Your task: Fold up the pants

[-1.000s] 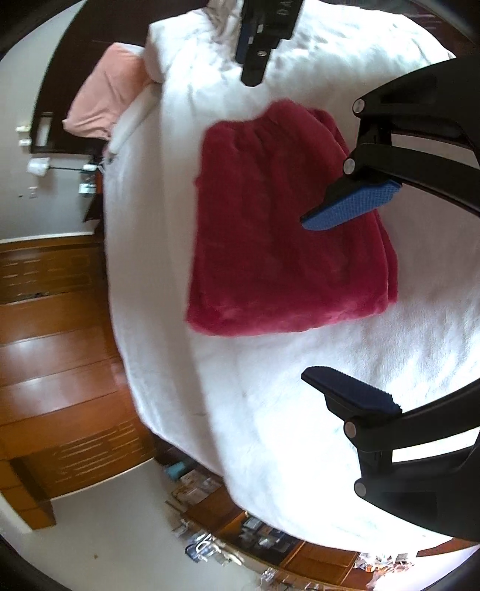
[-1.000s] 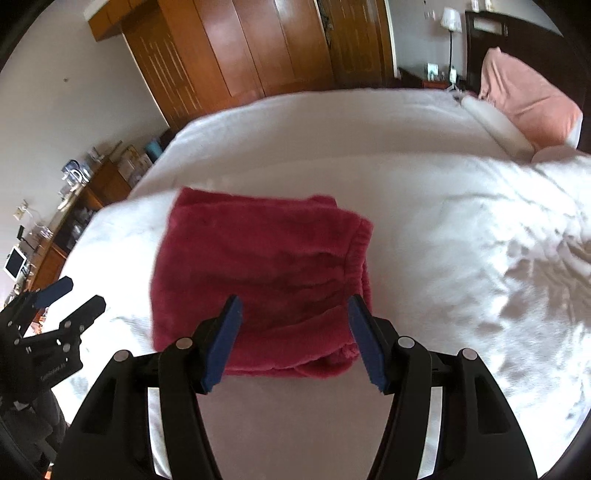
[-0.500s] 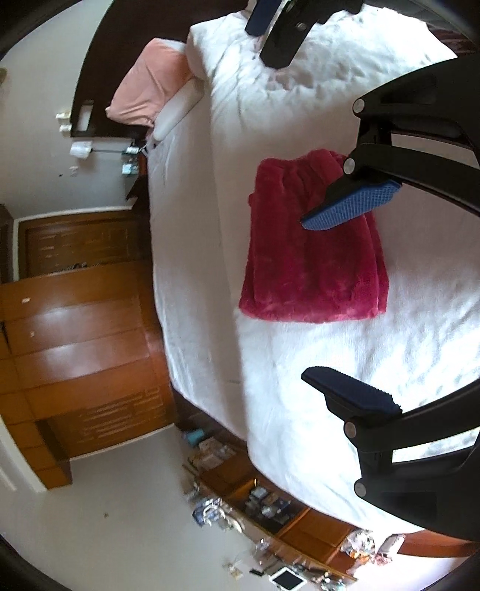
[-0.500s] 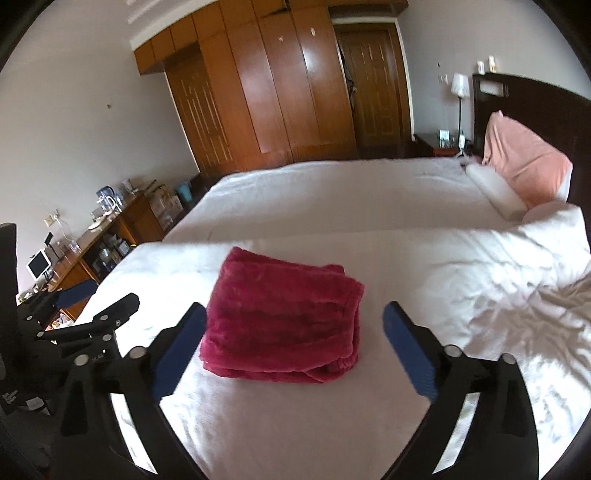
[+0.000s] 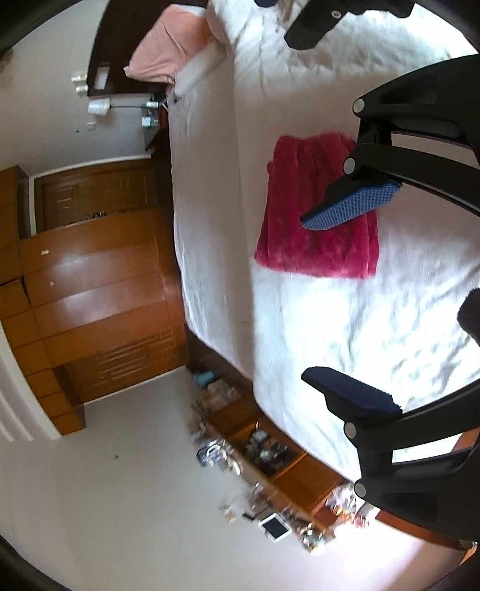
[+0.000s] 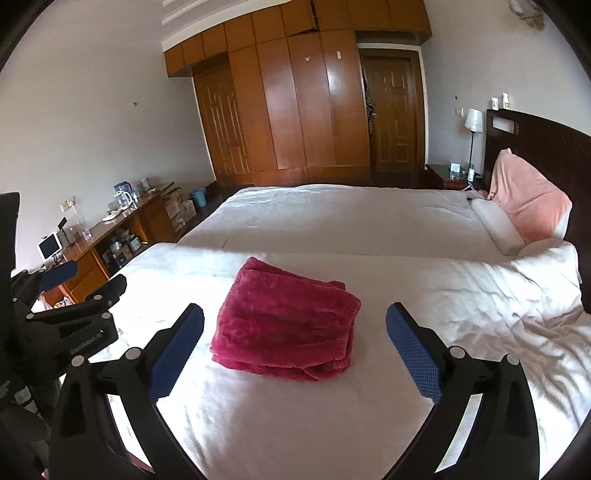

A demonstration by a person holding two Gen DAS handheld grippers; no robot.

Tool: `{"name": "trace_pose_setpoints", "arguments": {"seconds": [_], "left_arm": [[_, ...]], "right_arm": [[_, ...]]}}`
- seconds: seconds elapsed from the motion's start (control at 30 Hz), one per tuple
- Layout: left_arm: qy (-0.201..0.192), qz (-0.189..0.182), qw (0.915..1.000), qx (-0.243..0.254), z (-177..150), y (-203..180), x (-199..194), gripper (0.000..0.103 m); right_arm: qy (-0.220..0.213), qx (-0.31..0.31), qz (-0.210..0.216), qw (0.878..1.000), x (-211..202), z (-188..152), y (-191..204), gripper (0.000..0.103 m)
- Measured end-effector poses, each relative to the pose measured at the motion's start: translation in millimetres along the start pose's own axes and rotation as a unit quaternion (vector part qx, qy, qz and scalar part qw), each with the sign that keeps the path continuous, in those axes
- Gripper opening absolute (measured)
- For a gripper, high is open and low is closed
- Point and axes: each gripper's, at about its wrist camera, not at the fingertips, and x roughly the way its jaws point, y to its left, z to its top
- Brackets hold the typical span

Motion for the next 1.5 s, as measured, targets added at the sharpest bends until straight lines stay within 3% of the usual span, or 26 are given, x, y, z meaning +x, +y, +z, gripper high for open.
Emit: {"name": "trace_pose_setpoints", "arguments": {"seconds": [0.4, 1.0, 1.5], "left_arm": [[0.019, -0.017, 0.9997, -0.005, -6.3, -3.8, -5.3, 0.076], [0.033, -0.011, 0.9994, -0.004, -8.0, -0.8, 11.8, 0.076], [0.033, -0.021, 0.9992, 0.002, 5.8, 14.5, 47.7, 0.076]], "right_arm": [[0.004, -0.027, -0.014, 1.0, -6.6, -6.7, 6.8, 0.1], [0.03, -0.042, -0.036, 0.998, 25.4, -9.3, 23.1, 0.1], [0.038, -0.044, -0.055, 0.997, 61.9, 2.8, 35.2, 0.1]]}}
